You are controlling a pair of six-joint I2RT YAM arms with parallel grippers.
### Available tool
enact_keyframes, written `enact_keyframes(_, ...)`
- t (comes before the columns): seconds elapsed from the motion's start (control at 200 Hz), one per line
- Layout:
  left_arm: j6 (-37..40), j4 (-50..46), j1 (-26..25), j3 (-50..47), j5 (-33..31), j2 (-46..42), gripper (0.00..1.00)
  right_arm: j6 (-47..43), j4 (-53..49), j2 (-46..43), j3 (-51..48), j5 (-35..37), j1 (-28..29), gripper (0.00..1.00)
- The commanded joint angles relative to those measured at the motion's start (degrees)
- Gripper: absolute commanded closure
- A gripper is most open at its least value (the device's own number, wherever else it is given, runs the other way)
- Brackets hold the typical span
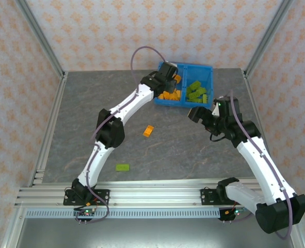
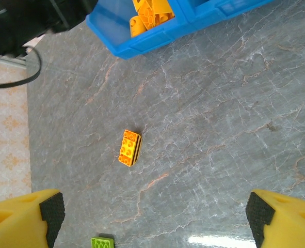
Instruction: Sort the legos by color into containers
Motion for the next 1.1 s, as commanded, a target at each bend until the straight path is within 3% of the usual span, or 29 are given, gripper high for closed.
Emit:
enact_keyframes(0.0, 1.14, -2.65, 0.19, 8.37, -2.02, 2.72, 0.54, -0.54, -1.98, -0.72, 1.41, 1.63, 0.42, 0.08)
enact_keyframes(0.135, 0.13, -2.74, 0.47, 13.09, -1.01, 5.31, 0.51, -0.04, -1.67, -0.81, 1.46, 1.64, 0.51, 0.08)
enact_keyframes(0.285, -0.82, -1.45, 0.64, 13.27, -0.51, 3.34, 0.37, -0.03, -1.73, -0.72, 1.92, 1.88, 0.7, 0.08)
enact_keyframes(0.445, -1.69, -2.68, 0.58, 13.11, 1.36, -1.19, 0.32, 0.14, -1.91, -0.74, 2.25, 2.06, 1.04, 0.08)
enact_keyframes(0.616, -2.68, -9.3, 0.64, 10.89, 7.57, -9.51, 0.3, -0.03, -1.98, -0.76, 2.82, 2.48, 1.39, 0.08)
enact_keyframes(0.726, -2.68, -12.44, 0.65, 0.01, 9.18, -18.61, 0.3, -0.33, -1.0, -0.31, 3.0, 2.69, 1.48, 0.08)
enact_keyframes(0.921, -2.41, -6.5, 0.63, -33.53, 9.45, -41.08, 0.3, -0.03, 2.54, 2.0, 3.28, 2.3, 1.49, 0.08)
enact_keyframes(1.096, -3.53, -4.4, 0.56, -54.17, 11.04, -50.88, 0.31, 0.18, 4.87, 4.66, 2.98, 1.21, 1.56, 0.07)
